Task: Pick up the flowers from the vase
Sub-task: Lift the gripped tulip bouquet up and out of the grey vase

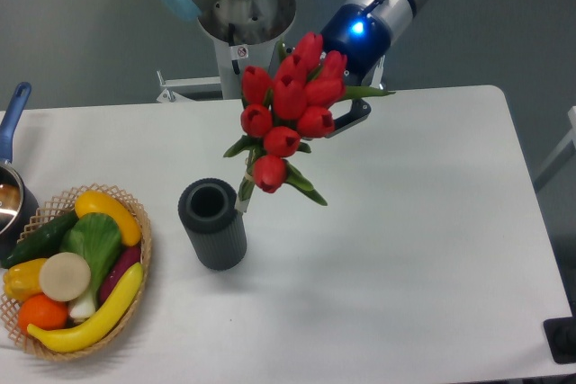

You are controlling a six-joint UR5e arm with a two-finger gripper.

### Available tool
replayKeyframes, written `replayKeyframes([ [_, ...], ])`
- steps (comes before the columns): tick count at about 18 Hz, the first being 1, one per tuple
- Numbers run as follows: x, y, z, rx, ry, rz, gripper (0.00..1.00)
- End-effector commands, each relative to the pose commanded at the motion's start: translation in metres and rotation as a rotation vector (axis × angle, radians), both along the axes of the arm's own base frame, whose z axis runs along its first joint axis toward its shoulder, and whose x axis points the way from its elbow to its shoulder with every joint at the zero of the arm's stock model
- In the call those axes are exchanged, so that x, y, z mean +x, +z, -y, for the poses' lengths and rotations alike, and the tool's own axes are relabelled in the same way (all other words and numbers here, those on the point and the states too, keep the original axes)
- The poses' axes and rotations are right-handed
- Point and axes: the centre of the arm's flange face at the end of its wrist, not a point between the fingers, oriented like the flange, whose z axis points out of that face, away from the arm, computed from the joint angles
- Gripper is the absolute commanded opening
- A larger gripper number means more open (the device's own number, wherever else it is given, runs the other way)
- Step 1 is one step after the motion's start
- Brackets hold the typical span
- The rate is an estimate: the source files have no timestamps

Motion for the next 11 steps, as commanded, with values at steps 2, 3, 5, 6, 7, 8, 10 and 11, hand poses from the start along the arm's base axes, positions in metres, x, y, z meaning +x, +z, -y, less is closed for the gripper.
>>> replayKeyframes([
  [2, -0.008, -0.001, -0.001, 0.001, 0.003, -0.003, 0.43],
  [3, -0.013, -0.003, -0.001, 0.0, 0.007, -0.005, 0.43],
  [5, -0.024, -0.006, -0.005, -0.004, 0.007, -0.008, 0.44],
  [6, -0.029, -0.005, -0.008, -0.004, 0.005, -0.009, 0.44],
  [7, -0.034, -0.007, -0.01, -0.005, 0.006, -0.008, 0.44],
  [8, -0.038, -0.009, -0.011, -0.007, 0.006, -0.009, 0.44],
  [10, -0.041, -0.01, -0.008, -0.006, 0.012, -0.012, 0.44],
  [11, -0.044, -0.011, -0.004, -0.007, 0.021, -0.013, 0.44],
])
